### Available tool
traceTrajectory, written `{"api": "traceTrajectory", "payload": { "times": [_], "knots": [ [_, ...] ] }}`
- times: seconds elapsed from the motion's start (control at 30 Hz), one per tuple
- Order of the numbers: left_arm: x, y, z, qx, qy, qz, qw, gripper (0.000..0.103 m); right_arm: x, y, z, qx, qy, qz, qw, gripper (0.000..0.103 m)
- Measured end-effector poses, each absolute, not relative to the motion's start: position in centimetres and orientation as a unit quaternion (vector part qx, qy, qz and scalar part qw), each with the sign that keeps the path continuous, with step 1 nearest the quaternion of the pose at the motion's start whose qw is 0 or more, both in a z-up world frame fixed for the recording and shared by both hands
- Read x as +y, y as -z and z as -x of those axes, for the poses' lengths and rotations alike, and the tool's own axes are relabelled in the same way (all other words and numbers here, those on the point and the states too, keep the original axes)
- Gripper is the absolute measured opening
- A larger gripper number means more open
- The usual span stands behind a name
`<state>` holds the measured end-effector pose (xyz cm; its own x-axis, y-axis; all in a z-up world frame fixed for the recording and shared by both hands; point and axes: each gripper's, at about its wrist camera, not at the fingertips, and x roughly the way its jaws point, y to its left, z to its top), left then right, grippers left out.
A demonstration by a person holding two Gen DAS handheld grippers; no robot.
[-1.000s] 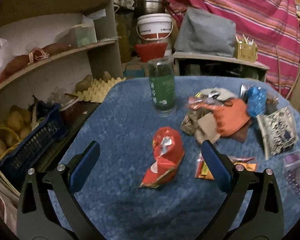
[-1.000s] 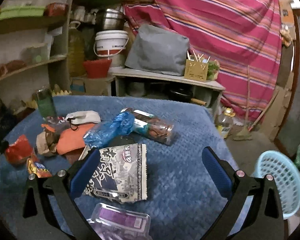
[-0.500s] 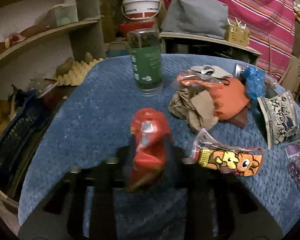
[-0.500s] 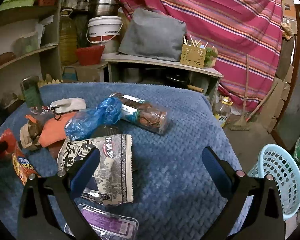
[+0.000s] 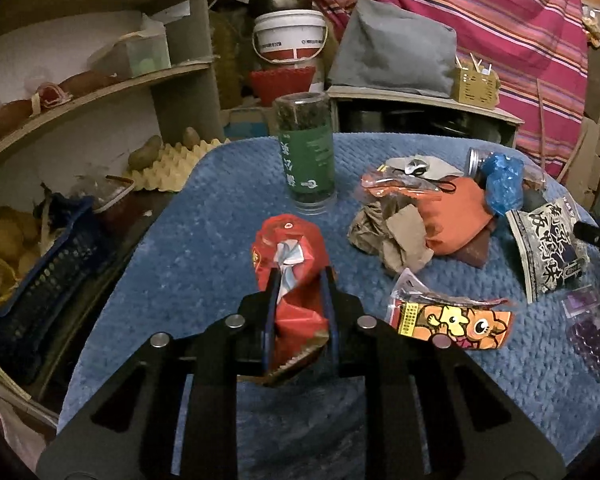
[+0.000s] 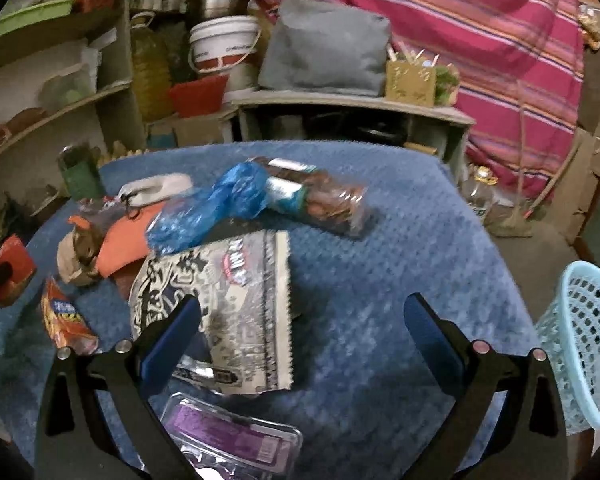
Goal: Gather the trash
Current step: 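Grasp the red crumpled wrapper with the left tool while the right tool grasps the black-and-white packet, then carry the red wrapper and printed packet over the light-blue basket with both tools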
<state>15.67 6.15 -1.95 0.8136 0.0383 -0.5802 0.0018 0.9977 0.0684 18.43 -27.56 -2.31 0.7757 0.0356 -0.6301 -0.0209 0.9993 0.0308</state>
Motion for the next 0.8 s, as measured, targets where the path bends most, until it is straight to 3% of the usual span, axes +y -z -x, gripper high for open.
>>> {"api": "traceTrajectory", "payload": {
  "times": [0.1,0.17,0.33,0.47,0.6,0.8],
  "knots": [
    [6.1,1.9,-15.6,0.302,-0.011,-0.039,0.952,0.019,-27.0,2.9,-18.9,0.347,-0.042,-0.014,0.937,0.098],
    [5.9,2.1,-15.6,0.304,-0.012,-0.044,0.952,0.019,-26.5,3.1,-18.9,0.351,-0.054,-0.011,0.935,0.092],
    [5.9,2.1,-15.5,0.302,-0.013,-0.048,0.952,0.019,-25.8,3.4,-18.9,0.359,-0.074,-0.004,0.930,0.063],
    [5.9,1.7,-15.3,0.295,-0.013,-0.046,0.954,0.019,-25.6,3.1,-18.5,0.355,-0.082,-0.006,0.931,0.048],
    [6.0,1.5,-15.1,0.290,-0.013,-0.045,0.956,0.019,-25.9,2.5,-18.0,0.349,-0.089,-0.011,0.933,0.025],
    [6.0,1.0,-14.5,0.282,-0.016,-0.042,0.958,0.019,-26.3,1.6,-17.0,0.329,-0.105,-0.025,0.938,0.014]
  ]
}}
